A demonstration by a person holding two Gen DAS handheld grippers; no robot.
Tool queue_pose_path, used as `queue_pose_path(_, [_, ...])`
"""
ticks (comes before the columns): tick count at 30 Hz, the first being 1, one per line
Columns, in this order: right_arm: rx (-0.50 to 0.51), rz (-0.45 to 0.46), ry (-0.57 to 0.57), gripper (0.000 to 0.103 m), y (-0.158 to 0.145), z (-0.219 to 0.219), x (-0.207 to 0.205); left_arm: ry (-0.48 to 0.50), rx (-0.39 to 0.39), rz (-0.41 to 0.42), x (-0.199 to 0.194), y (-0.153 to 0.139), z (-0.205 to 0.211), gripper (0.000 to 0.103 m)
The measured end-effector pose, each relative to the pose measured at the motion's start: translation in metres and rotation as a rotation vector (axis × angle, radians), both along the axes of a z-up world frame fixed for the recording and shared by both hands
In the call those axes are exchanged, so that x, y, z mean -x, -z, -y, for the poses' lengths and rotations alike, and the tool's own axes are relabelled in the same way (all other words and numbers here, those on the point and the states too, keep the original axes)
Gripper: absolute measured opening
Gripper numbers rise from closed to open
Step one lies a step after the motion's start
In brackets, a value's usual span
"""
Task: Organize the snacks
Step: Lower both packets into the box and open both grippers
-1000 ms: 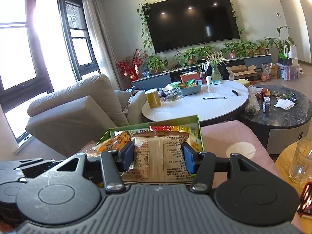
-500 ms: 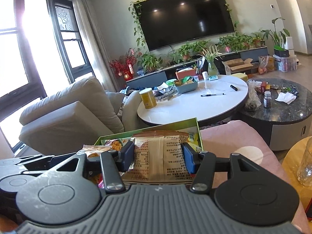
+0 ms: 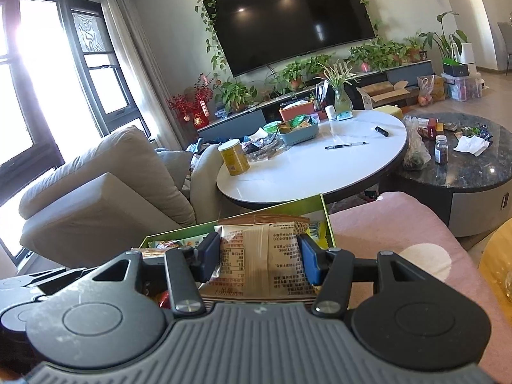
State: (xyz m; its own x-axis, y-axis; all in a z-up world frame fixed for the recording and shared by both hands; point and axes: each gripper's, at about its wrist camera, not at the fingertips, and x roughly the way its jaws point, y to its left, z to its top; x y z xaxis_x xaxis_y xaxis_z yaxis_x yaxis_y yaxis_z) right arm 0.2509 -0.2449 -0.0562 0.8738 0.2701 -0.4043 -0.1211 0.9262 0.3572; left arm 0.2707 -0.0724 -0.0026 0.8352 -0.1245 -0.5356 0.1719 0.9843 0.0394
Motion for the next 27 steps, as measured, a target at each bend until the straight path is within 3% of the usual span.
queue_pose_path(12, [-0.007,-0.049,-0.021,0.079,0.012,-0.01,-0.017,0.007,-0.01,-0.023,-0.014,0.018,0.003,0.052])
queue_pose_path(20, [-0.023,-0.06,-0.012,0.079,0.014,-0.008,-0.018,-0.007,-0.007,-0.022,-0.011,0.022,-0.001,0.068])
queue_pose_path(22, [-0.027,-0.059,-0.014,0.079,0.014,-0.007,-0.017,-0.013,-0.011,-0.012,-0.007,0.021,-0.001,0.076])
queue_pose_path(27, [-0.031,-0.049,-0.016,0.079,0.009,-0.007,-0.007,-0.017,-0.021,0.006,0.004,0.015,-0.005,0.083])
